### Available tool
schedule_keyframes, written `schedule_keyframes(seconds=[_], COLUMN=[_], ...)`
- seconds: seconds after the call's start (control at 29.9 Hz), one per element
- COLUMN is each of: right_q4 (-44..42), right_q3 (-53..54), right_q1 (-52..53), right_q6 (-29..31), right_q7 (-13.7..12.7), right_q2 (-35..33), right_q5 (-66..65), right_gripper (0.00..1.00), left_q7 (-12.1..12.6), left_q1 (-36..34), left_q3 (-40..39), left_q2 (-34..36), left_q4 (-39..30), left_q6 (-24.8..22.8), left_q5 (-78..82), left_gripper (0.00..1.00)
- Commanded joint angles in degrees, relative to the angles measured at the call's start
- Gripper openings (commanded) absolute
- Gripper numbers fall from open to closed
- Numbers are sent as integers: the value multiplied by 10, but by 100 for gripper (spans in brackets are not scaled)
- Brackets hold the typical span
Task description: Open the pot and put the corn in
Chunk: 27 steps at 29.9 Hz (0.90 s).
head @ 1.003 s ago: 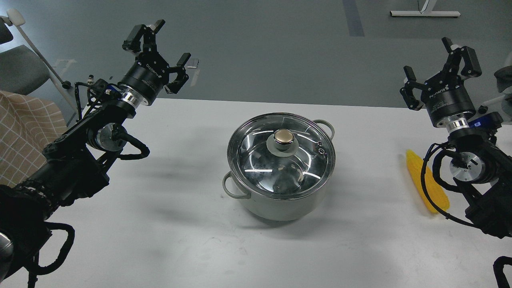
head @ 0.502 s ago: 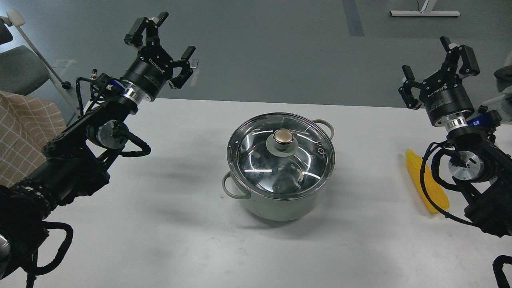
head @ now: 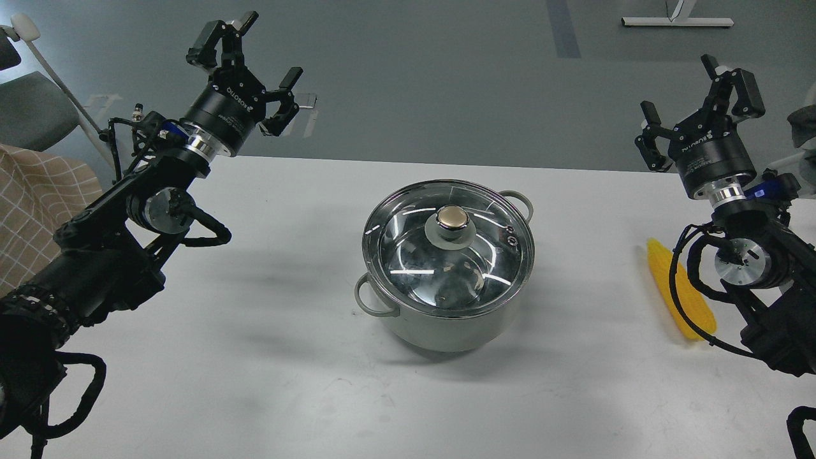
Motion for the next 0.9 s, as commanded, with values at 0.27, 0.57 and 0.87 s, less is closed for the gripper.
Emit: schedule_keyframes(seconds=[0.27,0.57,0.87], right_q4=[3,-28,-85], right_q3=[1,-31,-65], right_q1=[0,28,53], right_q6=[0,2,1], right_q7=[0,0,0], right_q2=[0,-20,-22], right_q5=[-1,-5,-4], right_gripper=[100,100,100], left_q7=[0,5,6], left_q1=[0,-16,-28], left_q3=[-1,9,8], left_q2=[0,-1,1], left_q4=[-5,51,106], left_q6=[0,0,0], left_q5=[1,4,0], left_gripper=[98,98,98])
